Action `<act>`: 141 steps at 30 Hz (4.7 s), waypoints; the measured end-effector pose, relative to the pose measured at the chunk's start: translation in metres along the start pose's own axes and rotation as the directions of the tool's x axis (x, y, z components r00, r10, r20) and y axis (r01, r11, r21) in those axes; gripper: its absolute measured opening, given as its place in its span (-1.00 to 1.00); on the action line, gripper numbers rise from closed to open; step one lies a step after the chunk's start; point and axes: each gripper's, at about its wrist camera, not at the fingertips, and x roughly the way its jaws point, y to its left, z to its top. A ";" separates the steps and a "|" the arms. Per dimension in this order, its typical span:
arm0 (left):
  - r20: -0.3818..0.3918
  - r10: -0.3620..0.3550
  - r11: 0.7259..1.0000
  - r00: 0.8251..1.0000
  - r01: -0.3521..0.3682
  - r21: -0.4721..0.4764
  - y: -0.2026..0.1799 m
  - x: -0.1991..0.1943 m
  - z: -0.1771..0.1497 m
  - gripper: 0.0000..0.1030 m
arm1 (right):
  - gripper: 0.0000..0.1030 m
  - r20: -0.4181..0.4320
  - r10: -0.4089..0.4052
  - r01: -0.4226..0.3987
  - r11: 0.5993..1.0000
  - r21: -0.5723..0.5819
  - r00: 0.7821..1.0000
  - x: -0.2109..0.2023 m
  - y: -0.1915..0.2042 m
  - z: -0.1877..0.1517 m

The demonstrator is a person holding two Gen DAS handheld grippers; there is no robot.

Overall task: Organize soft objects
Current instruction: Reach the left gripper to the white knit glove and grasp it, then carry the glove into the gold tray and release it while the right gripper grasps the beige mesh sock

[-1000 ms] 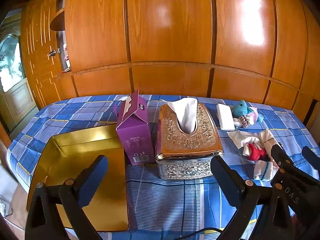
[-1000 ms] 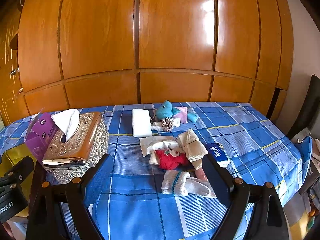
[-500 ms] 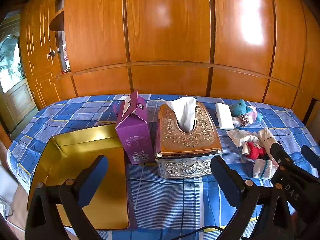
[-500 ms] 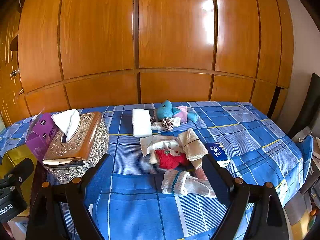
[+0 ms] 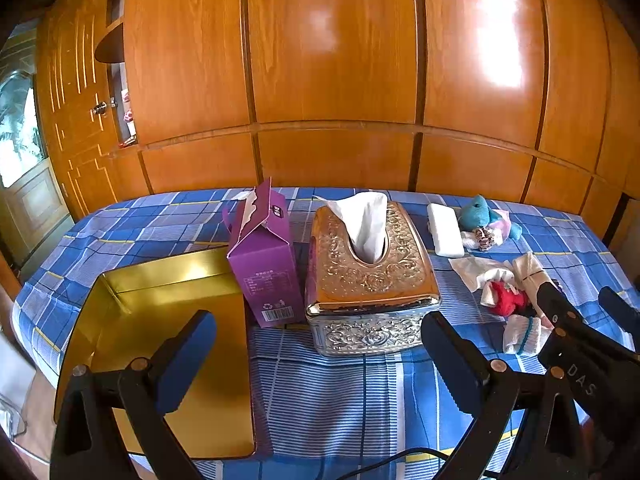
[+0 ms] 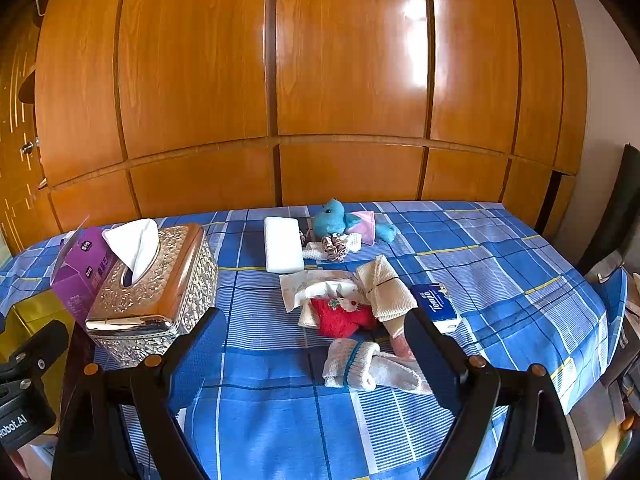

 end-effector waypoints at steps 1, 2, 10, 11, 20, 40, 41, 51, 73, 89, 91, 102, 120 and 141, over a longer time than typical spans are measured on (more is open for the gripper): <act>-0.001 -0.001 1.000 1.000 0.001 0.000 0.000 0.000 0.000 0.99 | 0.79 0.000 0.000 0.000 1.000 -0.001 1.000 0.000 0.000 0.000; -0.001 -0.001 1.000 1.000 0.001 0.000 0.000 0.000 0.000 0.99 | 0.79 -0.001 0.000 0.000 1.000 0.000 1.000 0.000 0.000 0.000; -0.002 -0.004 1.000 1.000 0.004 0.001 -0.001 0.000 0.000 0.99 | 0.78 0.003 -0.002 0.002 1.000 0.003 1.000 0.000 -0.001 0.001; -0.002 -0.005 1.000 1.000 0.005 0.002 -0.001 0.000 0.000 0.99 | 0.78 0.004 -0.002 0.002 1.000 0.002 1.000 -0.001 -0.002 0.000; -0.007 -0.020 1.000 1.000 0.020 0.012 -0.005 0.001 0.000 0.99 | 0.78 0.001 -0.022 0.022 1.000 0.012 1.000 0.002 -0.019 0.001; -0.267 -0.481 0.829 0.835 0.533 0.170 -0.110 0.041 0.016 0.93 | 0.78 -0.342 -0.053 0.185 0.912 0.367 0.938 0.046 -0.198 -0.051; -0.294 -0.484 0.811 0.824 0.549 0.203 -0.124 0.046 0.013 0.88 | 0.78 -0.361 -0.048 0.194 0.904 0.381 0.932 0.046 -0.204 -0.056; -0.384 -0.474 0.582 0.792 0.609 0.539 -0.204 0.071 -0.027 0.67 | 0.78 -0.395 0.001 0.184 0.883 0.431 0.919 0.054 -0.220 -0.064; -0.409 -0.469 0.554 0.783 0.622 0.554 -0.218 0.122 -0.043 -0.19 | 0.62 -0.427 0.039 0.173 0.877 0.447 0.903 0.072 -0.222 -0.084; -0.374 -0.513 0.743 0.772 0.618 0.257 -0.157 0.115 -0.007 -0.19 | -0.07 -0.302 0.213 -0.156 0.967 0.201 0.929 0.126 -0.149 0.003; -0.356 -0.514 0.755 0.781 0.608 0.244 -0.155 0.112 0.007 -0.19 | -0.07 -0.310 0.231 -0.175 0.964 0.199 0.922 0.138 -0.146 0.010; -0.283 -0.509 0.839 0.813 0.542 0.044 -0.129 0.129 0.110 -0.19 | -0.29 -0.383 0.260 -0.220 0.965 0.146 0.886 0.176 -0.123 0.016; -0.105 -0.138 0.952 0.985 0.102 -0.289 0.128 0.134 0.171 -0.18 | -0.49 -0.396 0.193 -0.184 0.981 0.061 0.898 0.181 -0.105 0.012; -0.336 -0.064 0.870 0.940 -0.112 -0.481 0.210 0.130 -0.035 0.28 | -0.67 -0.358 0.089 -0.133 0.986 -0.100 0.930 0.163 -0.065 0.035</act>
